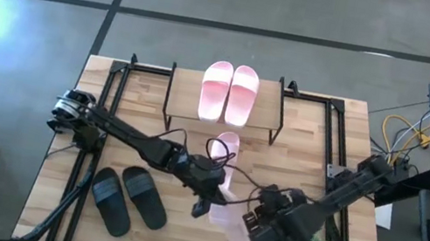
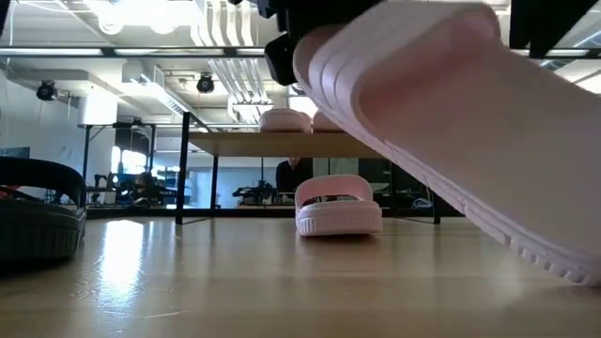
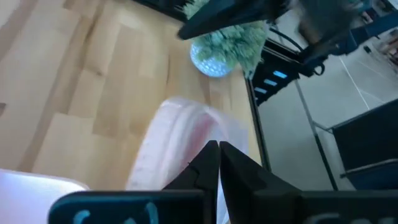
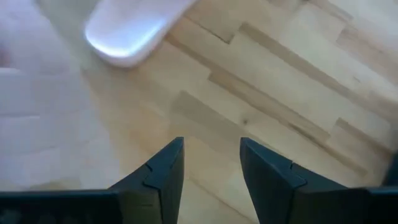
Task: Pick and place slides into the shelf
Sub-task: Put the pink slide under the shelf
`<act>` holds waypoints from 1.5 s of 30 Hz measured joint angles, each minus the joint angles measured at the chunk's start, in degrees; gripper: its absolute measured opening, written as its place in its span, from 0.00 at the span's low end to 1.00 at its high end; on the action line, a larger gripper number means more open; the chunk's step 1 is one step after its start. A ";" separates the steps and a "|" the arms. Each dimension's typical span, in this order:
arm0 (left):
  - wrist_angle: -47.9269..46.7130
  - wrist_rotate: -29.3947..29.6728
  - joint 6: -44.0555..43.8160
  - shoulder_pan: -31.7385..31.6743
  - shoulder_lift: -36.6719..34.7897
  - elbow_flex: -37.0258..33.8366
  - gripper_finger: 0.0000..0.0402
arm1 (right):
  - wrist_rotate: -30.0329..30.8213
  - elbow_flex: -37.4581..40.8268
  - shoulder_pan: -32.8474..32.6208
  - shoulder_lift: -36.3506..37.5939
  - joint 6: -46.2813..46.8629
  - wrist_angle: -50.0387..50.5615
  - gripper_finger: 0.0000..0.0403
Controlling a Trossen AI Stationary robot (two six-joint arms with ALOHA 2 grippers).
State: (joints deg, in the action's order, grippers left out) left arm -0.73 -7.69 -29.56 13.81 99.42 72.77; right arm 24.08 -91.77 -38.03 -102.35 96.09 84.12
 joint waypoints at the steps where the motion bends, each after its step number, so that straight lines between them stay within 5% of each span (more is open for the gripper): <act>1: 0.03 0.30 0.24 -0.27 0.00 0.00 0.00 | 0.41 0.02 -0.35 0.90 1.67 0.16 0.37; 5: -0.36 0.53 0.57 -1.28 0.00 -0.28 0.00 | 1.60 0.04 -1.08 3.50 5.07 -0.11 0.35; 12: -0.48 0.48 3.33 -2.58 0.00 -0.31 0.00 | 1.05 0.04 -1.34 3.34 -2.34 -9.98 0.34; 22: -20.11 1.68 2.85 -0.44 -2.35 -2.26 0.00 | 0.13 0.07 -1.32 -0.78 -3.66 -11.16 0.34; 31: -20.32 2.18 -0.11 0.87 -2.52 -4.67 0.00 | -0.06 0.07 -0.39 -2.55 -7.95 -14.71 0.36; 38: -25.35 3.54 0.18 2.75 -6.76 -6.17 0.00 | 12.37 0.07 -2.41 -2.75 -30.31 -19.21 0.49; 45: -39.30 17.42 -1.14 7.45 -15.53 -10.31 0.00 | 17.56 0.13 -3.67 -4.83 -55.18 -19.47 0.59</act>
State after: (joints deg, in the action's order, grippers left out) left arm -40.03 9.73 -30.70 21.26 83.89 62.46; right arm 41.63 -91.63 -41.70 -107.18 40.92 64.65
